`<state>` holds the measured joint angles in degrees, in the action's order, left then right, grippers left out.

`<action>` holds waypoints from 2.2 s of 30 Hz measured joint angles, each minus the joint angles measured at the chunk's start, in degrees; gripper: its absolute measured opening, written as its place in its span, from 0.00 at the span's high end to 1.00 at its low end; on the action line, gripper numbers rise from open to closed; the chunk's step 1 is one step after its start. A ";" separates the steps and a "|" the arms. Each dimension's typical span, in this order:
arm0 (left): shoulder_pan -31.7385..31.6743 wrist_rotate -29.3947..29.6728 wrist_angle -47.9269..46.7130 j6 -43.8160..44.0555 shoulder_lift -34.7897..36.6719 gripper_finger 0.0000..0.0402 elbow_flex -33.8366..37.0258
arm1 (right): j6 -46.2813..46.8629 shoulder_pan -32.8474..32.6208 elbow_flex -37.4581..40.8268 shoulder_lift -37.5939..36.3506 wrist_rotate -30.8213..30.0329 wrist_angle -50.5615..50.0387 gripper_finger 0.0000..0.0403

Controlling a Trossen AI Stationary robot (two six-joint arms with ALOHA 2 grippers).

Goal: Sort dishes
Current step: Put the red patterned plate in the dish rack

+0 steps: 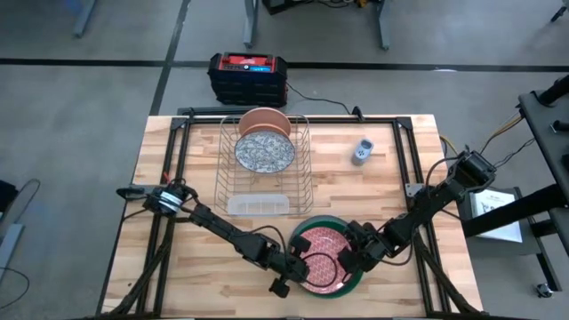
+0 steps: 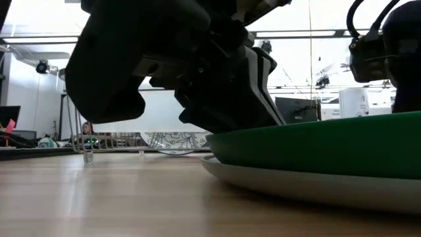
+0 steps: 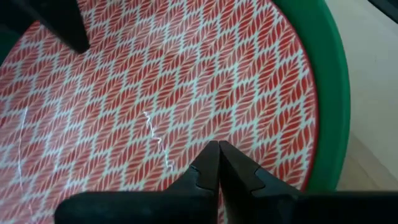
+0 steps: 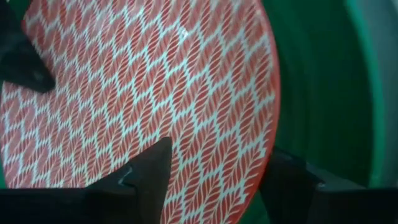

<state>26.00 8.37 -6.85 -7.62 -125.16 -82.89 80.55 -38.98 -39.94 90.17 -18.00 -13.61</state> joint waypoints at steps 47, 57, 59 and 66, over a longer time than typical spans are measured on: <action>-3.31 2.20 -3.55 11.48 17.60 0.99 0.15 | -30.12 -1.59 4.66 -11.78 -20.45 4.62 1.00; -5.54 4.37 -15.70 23.44 19.80 0.73 0.11 | -45.32 -3.02 -1.13 -11.72 -27.09 2.16 1.00; -5.38 5.78 -16.20 23.37 19.90 0.65 0.09 | -45.72 -2.99 -1.95 -11.69 -27.80 0.91 1.00; -4.63 7.22 -17.61 23.50 21.82 0.42 0.09 | -44.46 -3.04 -2.71 -11.74 -28.97 -2.38 1.00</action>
<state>21.37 15.59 -24.47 15.88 -103.34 -82.81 36.10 -42.02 -42.65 78.43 -46.97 -15.99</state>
